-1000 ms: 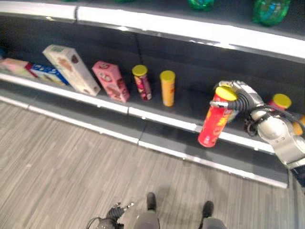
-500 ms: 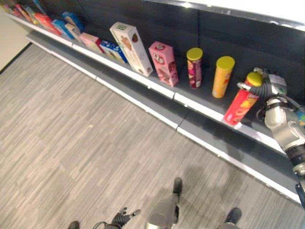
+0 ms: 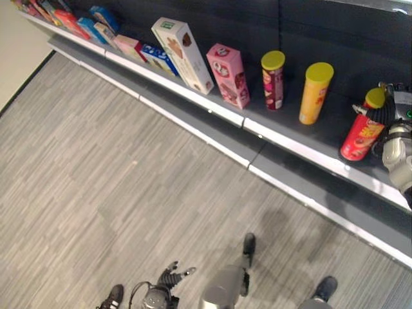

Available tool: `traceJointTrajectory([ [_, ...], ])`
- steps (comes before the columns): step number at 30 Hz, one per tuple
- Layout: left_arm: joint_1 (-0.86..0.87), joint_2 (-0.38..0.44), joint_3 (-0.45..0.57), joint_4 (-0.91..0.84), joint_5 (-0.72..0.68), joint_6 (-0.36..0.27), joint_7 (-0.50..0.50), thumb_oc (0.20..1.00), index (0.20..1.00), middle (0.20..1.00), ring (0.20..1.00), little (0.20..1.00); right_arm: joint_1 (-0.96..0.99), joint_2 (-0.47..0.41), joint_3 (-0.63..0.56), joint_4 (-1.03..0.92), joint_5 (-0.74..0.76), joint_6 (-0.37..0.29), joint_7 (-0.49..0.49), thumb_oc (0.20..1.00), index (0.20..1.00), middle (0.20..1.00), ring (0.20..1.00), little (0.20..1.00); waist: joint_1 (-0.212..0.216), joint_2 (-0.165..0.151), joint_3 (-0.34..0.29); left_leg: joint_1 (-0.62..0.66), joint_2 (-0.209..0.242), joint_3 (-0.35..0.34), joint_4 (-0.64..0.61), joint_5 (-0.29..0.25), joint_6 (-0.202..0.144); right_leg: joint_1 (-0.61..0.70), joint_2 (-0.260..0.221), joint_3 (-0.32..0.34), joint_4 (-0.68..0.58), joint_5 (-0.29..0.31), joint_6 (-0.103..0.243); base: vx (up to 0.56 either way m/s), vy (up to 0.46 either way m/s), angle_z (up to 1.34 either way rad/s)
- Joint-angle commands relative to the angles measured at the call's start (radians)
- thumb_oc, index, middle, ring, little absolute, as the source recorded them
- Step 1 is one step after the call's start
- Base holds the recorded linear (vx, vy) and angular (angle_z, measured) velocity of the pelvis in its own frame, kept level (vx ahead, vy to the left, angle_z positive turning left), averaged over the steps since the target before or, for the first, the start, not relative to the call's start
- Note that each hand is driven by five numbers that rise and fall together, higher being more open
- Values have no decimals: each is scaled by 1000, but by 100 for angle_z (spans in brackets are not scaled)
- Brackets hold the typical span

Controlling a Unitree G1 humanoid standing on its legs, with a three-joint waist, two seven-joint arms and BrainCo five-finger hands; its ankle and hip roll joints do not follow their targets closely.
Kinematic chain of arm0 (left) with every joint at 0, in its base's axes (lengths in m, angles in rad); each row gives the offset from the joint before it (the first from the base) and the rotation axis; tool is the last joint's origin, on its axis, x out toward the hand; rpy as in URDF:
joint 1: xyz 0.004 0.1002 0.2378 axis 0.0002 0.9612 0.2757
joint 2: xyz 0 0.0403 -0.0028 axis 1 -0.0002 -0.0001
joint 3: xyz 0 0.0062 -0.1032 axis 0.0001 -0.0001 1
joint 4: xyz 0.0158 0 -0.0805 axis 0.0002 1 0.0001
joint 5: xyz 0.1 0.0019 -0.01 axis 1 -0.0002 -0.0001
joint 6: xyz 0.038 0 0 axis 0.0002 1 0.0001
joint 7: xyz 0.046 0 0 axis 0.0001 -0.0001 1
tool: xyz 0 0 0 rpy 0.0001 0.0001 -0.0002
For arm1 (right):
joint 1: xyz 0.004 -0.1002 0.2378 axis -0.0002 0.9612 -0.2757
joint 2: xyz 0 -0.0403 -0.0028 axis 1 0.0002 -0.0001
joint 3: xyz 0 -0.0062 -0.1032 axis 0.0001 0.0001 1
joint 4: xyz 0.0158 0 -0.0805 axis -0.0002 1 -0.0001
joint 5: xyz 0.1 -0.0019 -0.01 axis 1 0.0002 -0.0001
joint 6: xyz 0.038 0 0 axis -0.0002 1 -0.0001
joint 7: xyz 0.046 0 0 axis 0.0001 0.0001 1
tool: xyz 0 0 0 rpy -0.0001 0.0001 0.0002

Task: Put the goods on the table back onto the shelves and tidy them up.

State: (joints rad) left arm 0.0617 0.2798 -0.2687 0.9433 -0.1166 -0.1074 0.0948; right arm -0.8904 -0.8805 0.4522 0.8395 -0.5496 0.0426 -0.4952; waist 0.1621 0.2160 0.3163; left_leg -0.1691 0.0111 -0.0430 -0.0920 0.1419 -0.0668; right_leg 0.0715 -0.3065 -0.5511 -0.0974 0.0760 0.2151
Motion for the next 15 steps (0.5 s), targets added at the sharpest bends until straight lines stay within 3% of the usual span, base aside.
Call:
traceJointTrajectory([
  [1,-45,25,-86,11,-44,-16,19,1000,1000,1000,1000,1000,-179,-81,106,-3,-17,-16,-47,200,200,200,200,200,18,19,-31,35,72,94,5,-46,-78,-108,-36,71,181,-109,-16,0,0,0],
  [8,-48,25,-98,5,-55,-24,20,1000,1000,1000,1000,1000,-250,-105,155,48,-4,-10,-53,200,200,200,200,200,19,43,-28,24,64,93,5,-48,-72,-133,-46,89,189,-106,-14,1,1,-1],
  [15,-53,26,-104,-8,-57,-28,23,1000,1000,1000,1000,1000,-273,-116,158,56,9,2,-68,200,200,200,200,200,21,48,-29,16,60,95,5,-52,-68,-144,-50,96,187,-103,-10,11,-1,-2],
])
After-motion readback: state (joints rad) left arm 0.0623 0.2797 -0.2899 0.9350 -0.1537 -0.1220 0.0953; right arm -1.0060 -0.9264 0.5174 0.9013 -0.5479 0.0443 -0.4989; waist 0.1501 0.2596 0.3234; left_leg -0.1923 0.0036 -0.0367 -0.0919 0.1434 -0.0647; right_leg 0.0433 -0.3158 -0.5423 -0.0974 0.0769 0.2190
